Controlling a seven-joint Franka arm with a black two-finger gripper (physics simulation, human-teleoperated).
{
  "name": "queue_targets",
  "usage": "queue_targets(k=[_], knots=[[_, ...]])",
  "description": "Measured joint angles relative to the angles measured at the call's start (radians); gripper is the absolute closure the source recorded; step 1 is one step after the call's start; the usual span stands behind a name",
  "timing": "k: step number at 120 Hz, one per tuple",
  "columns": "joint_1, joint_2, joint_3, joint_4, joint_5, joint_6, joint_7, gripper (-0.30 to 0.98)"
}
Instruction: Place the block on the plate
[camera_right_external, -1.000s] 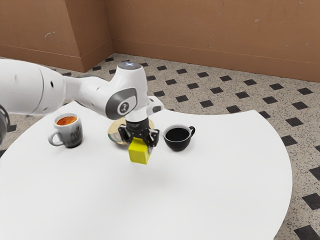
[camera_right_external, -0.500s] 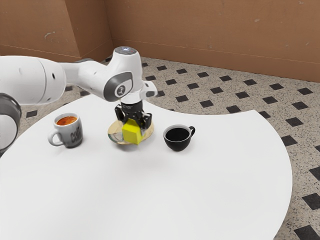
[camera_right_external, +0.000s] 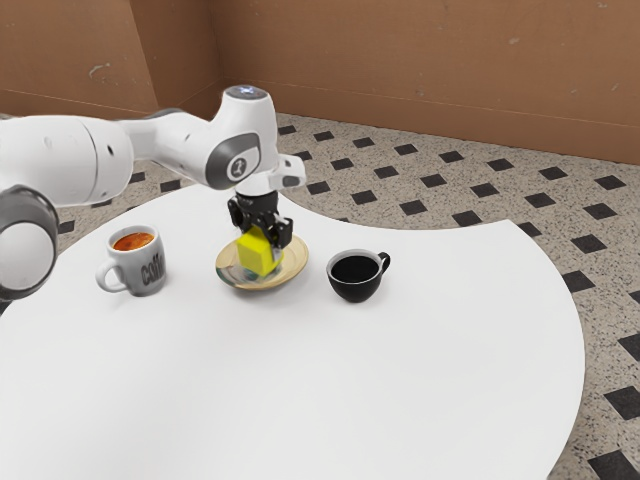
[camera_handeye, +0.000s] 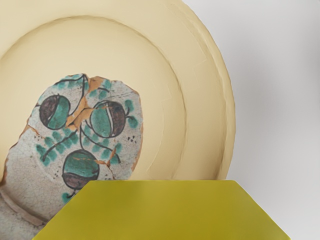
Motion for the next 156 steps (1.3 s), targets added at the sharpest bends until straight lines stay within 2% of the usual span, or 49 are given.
queue_targets(k=[41, 75, 108, 156], knots=[[0.02, 0.094, -0.009, 0.106, 0.027, -0.022, 0.162, 0.29], [0.065, 0.148, -0.058, 0.152, 0.025, -0.045, 0.268, 0.29], [0.053, 0.133, -0.053, 0.169, 0.022, -0.076, 0.347, 0.09], [0.031, 0.059, -0.058, 0.152, 0.018, -0.109, 0.396, 0.01]])
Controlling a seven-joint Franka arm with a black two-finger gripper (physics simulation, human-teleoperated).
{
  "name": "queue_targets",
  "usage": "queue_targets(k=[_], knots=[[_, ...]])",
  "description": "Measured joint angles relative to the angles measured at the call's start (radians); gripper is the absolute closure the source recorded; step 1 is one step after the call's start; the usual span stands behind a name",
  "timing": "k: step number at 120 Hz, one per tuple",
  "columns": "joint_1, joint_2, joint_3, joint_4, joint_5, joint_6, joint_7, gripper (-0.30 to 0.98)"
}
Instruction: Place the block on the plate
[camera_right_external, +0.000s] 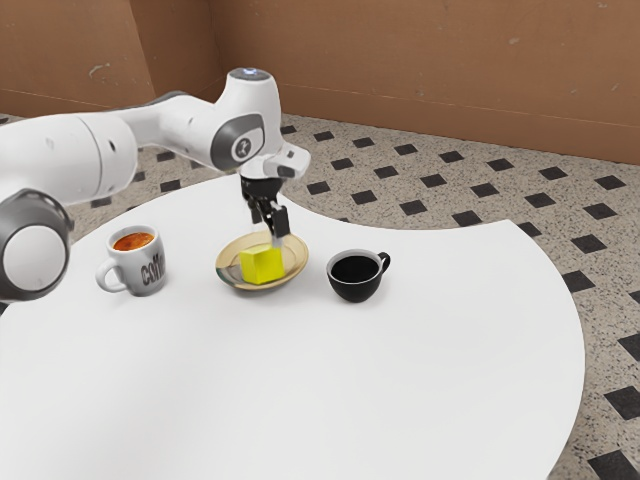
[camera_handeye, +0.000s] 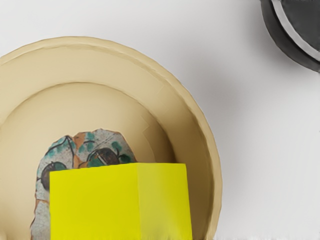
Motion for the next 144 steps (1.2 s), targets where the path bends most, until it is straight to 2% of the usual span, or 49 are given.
queue_targets(k=[47, 85, 120, 144], knots=[[-0.021, -0.136, -0.001, -0.064, -0.006, -0.038, -0.033, 0.0], [-0.055, -0.298, 0.068, -0.146, -0.072, -0.111, -0.098, 0.0], [-0.142, -0.499, 0.306, -0.254, -0.159, -0.181, -0.208, 0.0], [-0.145, -0.59, 0.344, -0.248, -0.17, -0.251, -0.25, 0.0]])
